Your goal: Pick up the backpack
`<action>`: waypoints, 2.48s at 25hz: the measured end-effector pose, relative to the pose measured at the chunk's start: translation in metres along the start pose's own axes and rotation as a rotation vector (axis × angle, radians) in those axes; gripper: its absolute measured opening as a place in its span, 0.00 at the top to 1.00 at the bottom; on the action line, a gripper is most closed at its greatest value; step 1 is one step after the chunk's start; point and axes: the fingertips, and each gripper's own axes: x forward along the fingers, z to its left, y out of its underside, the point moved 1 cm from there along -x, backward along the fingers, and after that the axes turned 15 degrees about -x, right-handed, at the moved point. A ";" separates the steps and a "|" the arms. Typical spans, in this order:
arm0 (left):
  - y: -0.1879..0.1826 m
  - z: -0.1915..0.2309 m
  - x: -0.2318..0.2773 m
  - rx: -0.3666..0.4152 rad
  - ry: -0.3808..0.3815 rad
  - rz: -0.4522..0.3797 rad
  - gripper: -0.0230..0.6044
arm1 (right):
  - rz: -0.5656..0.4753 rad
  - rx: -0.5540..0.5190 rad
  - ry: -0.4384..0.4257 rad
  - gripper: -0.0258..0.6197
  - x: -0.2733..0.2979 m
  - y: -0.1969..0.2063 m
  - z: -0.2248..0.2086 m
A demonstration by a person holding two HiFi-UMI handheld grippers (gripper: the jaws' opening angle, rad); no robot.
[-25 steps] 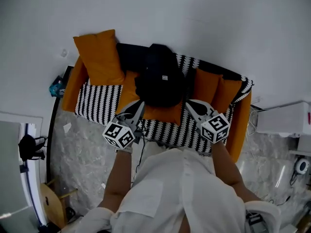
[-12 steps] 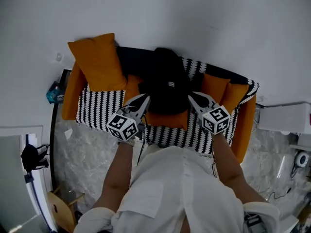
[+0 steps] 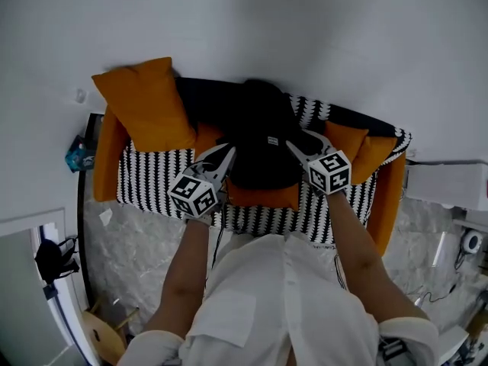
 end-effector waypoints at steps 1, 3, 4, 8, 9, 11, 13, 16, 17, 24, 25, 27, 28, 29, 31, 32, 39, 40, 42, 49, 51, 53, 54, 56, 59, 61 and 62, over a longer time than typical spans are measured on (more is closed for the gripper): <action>0.000 0.004 0.003 -0.002 0.002 0.005 0.90 | 0.014 0.002 0.002 0.66 0.008 0.003 -0.004; 0.000 0.011 0.009 -0.008 0.004 0.015 0.90 | 0.042 0.003 0.009 0.63 0.024 0.009 -0.013; 0.001 0.014 0.012 -0.012 0.004 0.019 0.90 | 0.057 0.001 0.014 0.61 0.032 0.012 -0.018; 0.003 0.029 0.020 -0.033 -0.004 0.029 0.90 | 0.126 -0.012 0.029 0.56 0.063 0.026 -0.036; 0.004 0.032 0.021 -0.038 -0.005 0.030 0.90 | 0.144 -0.003 0.031 0.55 0.071 0.030 -0.041; 0.006 0.037 0.023 -0.048 -0.007 0.033 0.90 | 0.183 0.024 0.034 0.53 0.085 0.039 -0.051; 0.009 0.041 0.024 -0.056 -0.009 0.037 0.90 | 0.225 0.036 0.038 0.52 0.099 0.049 -0.060; 0.012 0.048 0.024 -0.065 -0.016 0.044 0.90 | 0.290 0.022 0.047 0.50 0.117 0.061 -0.072; 0.013 0.050 0.023 -0.068 -0.019 0.046 0.90 | 0.308 0.016 0.052 0.49 0.122 0.064 -0.076; 0.018 0.063 0.013 -0.084 -0.037 0.053 0.90 | 0.374 0.016 0.052 0.46 0.155 0.068 -0.091; 0.019 0.063 0.012 -0.086 -0.038 0.054 0.90 | 0.386 0.023 0.053 0.46 0.158 0.069 -0.092; 0.021 0.064 0.010 -0.090 -0.039 0.054 0.90 | 0.417 0.020 0.060 0.53 0.160 0.071 -0.093; 0.022 0.065 0.009 -0.092 -0.040 0.054 0.90 | 0.432 0.004 0.058 0.66 0.160 0.072 -0.092; 0.023 0.065 0.008 -0.093 -0.041 0.053 0.90 | 0.442 -0.018 0.050 0.71 0.160 0.073 -0.088; 0.025 0.065 0.007 -0.096 -0.042 0.055 0.90 | 0.440 -0.047 0.026 0.83 0.159 0.073 -0.077; 0.026 0.065 0.007 -0.097 -0.042 0.056 0.90 | 0.430 -0.046 0.019 0.84 0.156 0.072 -0.073; 0.037 0.058 0.008 -0.097 -0.035 0.075 0.90 | 0.306 0.088 0.021 0.87 0.108 0.076 -0.053; 0.040 0.057 0.009 -0.097 -0.033 0.078 0.90 | 0.282 0.105 0.016 0.87 0.099 0.077 -0.049; 0.044 0.054 0.012 -0.097 -0.029 0.087 0.90 | 0.246 0.109 0.003 0.88 0.083 0.078 -0.038; 0.060 0.046 0.016 -0.066 -0.021 0.133 0.90 | 0.192 0.116 -0.018 0.88 0.026 0.087 0.010; 0.064 0.045 0.015 -0.043 -0.023 0.155 0.90 | 0.187 0.123 -0.025 0.88 0.010 0.091 0.024; 0.069 0.044 0.013 -0.021 -0.025 0.178 0.90 | 0.187 0.122 -0.033 0.88 -0.004 0.097 0.038; 0.072 0.043 0.012 -0.013 -0.025 0.189 0.90 | 0.190 0.119 -0.036 0.88 -0.011 0.100 0.044; 0.080 0.043 0.010 0.002 -0.027 0.214 0.90 | 0.196 0.123 -0.037 0.88 -0.023 0.105 0.053; 0.091 0.045 0.006 0.034 -0.046 0.250 0.79 | 0.204 0.142 -0.033 0.88 -0.035 0.111 0.060; 0.097 0.046 0.005 0.068 -0.062 0.271 0.71 | 0.212 0.142 -0.033 0.88 -0.038 0.113 0.063; 0.100 0.046 0.006 0.092 -0.067 0.287 0.68 | 0.216 0.138 -0.033 0.88 -0.040 0.113 0.065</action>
